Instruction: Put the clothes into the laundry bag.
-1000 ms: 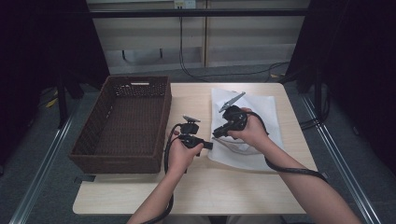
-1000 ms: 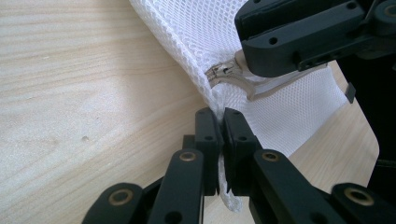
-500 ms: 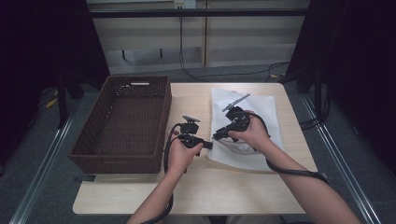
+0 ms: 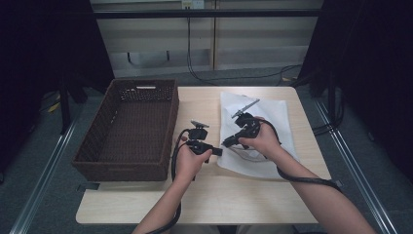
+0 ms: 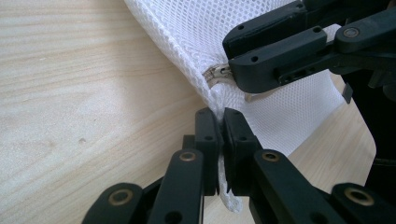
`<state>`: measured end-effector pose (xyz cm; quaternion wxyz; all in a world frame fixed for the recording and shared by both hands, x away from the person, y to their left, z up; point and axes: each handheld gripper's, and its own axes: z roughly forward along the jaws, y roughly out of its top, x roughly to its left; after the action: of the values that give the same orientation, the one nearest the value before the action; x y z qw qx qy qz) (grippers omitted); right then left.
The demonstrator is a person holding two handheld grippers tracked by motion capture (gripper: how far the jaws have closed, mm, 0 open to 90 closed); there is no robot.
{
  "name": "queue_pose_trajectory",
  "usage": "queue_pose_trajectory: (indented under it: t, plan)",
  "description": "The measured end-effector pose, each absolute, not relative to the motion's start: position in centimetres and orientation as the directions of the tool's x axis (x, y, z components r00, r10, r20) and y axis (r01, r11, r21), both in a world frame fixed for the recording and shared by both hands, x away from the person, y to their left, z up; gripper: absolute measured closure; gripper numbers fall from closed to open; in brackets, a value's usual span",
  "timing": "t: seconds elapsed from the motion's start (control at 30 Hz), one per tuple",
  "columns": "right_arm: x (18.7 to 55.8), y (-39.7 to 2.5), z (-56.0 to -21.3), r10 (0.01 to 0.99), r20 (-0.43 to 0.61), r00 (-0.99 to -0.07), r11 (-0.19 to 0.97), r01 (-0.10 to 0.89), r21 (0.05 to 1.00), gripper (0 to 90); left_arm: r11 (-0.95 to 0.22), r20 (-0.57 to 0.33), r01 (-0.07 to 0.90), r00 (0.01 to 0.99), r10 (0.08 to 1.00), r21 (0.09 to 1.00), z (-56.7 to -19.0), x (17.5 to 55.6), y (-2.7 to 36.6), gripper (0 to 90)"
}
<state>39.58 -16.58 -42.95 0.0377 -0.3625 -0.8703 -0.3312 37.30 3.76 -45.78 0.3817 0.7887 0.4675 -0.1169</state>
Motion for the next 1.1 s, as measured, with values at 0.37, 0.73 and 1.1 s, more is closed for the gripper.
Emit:
queue_pose_trajectory:
  t: [0.37, 0.73, 1.1]
  plan:
    - [39.2, -16.6, -42.1, 0.569, 0.285, -0.771, 0.551, 0.615, 0.564, 82.8, -0.241, -0.593, 0.838, 0.523, 0.612, 0.490, -46.4, 37.8, 3.0, 69.0]
    - [39.1, -16.8, -42.4, 0.568, 0.292, -0.769, 0.556, 0.621, 0.553, 82.3, -0.252, -0.597, 0.838, 0.526, 0.605, 0.483, -46.0, 37.8, 2.9, 85.3]
    - [38.6, -16.8, -41.9, 0.554, 0.271, -0.787, 0.565, 0.594, 0.572, 83.0, -0.187, -0.657, 0.874, 0.465, 0.593, 0.449, -45.4, 37.8, 3.7, 86.0]
